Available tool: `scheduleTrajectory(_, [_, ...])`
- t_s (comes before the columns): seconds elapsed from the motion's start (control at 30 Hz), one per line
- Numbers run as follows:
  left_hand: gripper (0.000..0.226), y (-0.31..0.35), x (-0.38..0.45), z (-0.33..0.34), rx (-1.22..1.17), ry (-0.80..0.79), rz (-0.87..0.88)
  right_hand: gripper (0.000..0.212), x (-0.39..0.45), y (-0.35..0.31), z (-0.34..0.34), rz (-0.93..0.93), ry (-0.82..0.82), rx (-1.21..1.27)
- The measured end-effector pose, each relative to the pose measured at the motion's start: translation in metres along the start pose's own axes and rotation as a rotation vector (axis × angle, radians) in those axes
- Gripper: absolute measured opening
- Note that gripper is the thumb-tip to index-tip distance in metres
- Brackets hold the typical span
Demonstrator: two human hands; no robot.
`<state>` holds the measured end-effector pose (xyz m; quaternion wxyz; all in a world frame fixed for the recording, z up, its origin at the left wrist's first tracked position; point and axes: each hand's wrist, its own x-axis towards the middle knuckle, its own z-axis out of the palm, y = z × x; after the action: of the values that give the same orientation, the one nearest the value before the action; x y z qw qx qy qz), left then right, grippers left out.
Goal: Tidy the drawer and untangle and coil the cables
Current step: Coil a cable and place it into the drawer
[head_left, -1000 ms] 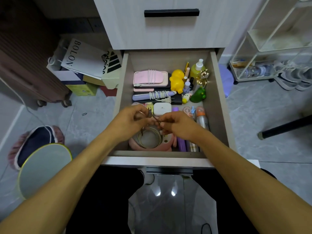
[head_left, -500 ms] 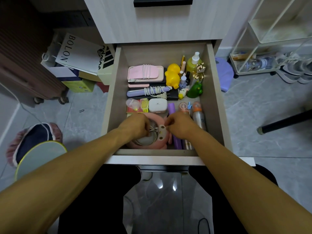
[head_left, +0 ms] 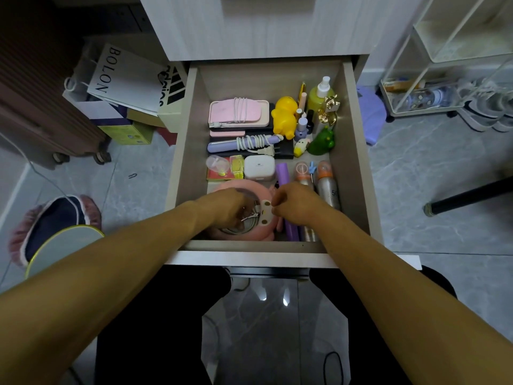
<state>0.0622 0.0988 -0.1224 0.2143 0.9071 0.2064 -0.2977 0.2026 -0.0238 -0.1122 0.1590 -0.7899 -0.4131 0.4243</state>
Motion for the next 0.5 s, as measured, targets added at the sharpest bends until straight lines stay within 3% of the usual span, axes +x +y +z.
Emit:
scheduleTrajectory(0.13, [0.035, 0.0, 0.004, 0.002, -0.048, 0.021, -0.028, 0.014, -0.001, 0.0, -0.002, 0.007, 0.025, -0.031])
scheduleTrajectory(0.33, [0.013, -0.01, 0.004, 0.007, -0.037, 0.013, -0.052, 0.019, -0.009, 0.008, -0.014, 0.056, 0.124, -0.082])
scheduleTrajectory(0.5, [0.015, -0.001, 0.003, -0.009, -0.252, 0.285, -0.019, 0.022, -0.019, 0.02, -0.029, 0.131, 0.18, -0.109])
